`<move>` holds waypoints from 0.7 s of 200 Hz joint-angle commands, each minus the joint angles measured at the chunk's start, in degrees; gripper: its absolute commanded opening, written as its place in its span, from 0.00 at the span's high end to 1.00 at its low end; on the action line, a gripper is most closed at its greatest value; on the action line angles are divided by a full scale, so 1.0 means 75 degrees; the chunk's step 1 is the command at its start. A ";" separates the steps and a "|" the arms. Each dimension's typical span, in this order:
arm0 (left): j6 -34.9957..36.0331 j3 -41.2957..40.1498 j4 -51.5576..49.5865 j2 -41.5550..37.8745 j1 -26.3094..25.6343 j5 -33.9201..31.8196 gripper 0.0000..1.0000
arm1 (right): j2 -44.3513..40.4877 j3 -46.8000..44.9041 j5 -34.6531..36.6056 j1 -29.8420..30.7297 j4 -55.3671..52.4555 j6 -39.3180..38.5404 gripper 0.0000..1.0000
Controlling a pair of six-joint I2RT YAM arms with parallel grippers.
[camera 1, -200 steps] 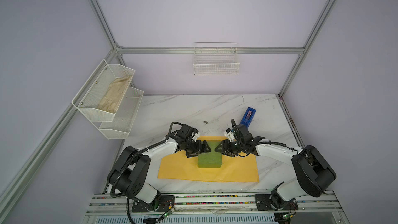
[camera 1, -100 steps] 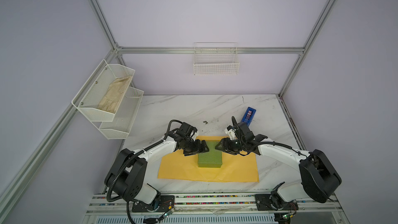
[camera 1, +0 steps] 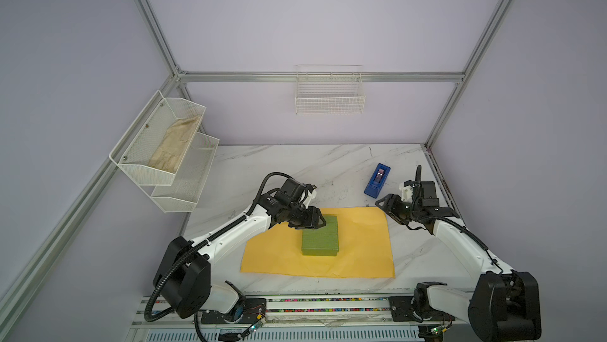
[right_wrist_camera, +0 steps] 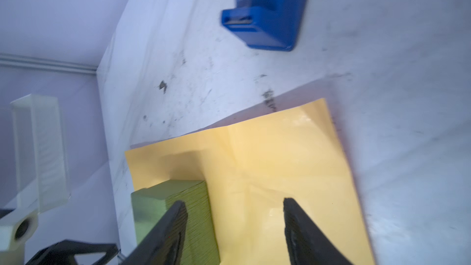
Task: Wrap a gift box in wrapping paper
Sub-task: Adjust the gift box with the wrapping paper, then adjust the gift box on the wrapping paper.
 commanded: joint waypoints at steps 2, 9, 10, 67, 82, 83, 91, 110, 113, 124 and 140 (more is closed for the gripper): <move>-0.0207 0.0595 0.0149 0.0205 -0.0215 0.0074 0.45 | -0.0073 -0.0285 0.0278 -0.0675 -0.0482 -0.0390 0.33; -0.0253 0.0549 0.0175 0.0124 -0.0221 -0.0063 0.41 | -0.0065 -0.0268 0.0379 -0.0736 -0.0485 -0.0367 0.32; -0.0255 0.0543 0.0179 0.0112 -0.0218 -0.0086 0.40 | -0.0065 -0.0265 0.0401 -0.0740 -0.0489 -0.0364 0.31; 0.0131 0.0668 -0.1215 -0.0597 -0.0005 -0.1852 0.06 | 0.0236 -0.0660 0.0320 -0.0743 -0.0142 -0.0366 0.22; 0.0178 0.0469 -0.1250 -0.0640 0.0143 -0.1857 0.03 | 0.0322 -0.0813 0.0226 -0.0742 -0.0036 -0.0361 0.22; 0.0183 0.0456 -0.1248 -0.0639 0.0145 -0.1856 0.03 | 0.0322 -0.0831 0.0237 -0.0744 -0.0031 -0.0349 0.22; 0.0219 0.0340 -0.1220 -0.0600 0.0208 -0.1763 0.02 | 0.0319 -0.0945 0.0165 -0.0745 0.0057 -0.0295 0.22; 0.0320 0.0187 -0.1071 -0.0417 0.0328 -0.1320 0.02 | 0.0287 -0.1136 -0.0002 -0.0739 0.0206 -0.0238 0.22; 0.0336 0.0163 -0.1020 -0.0390 0.0335 -0.1246 0.02 | 0.0296 -0.1154 -0.0035 -0.0745 0.0218 -0.0249 0.21; 0.0369 0.0056 -0.0780 -0.0305 0.0369 -0.0898 0.01 | 0.0299 -0.1202 -0.0077 -0.0742 0.0221 -0.0312 0.21; 0.0309 -0.0106 -0.0534 -0.0024 0.0417 -0.0650 0.02 | 0.0356 -0.1296 -0.0209 -0.0741 0.0256 -0.0351 0.22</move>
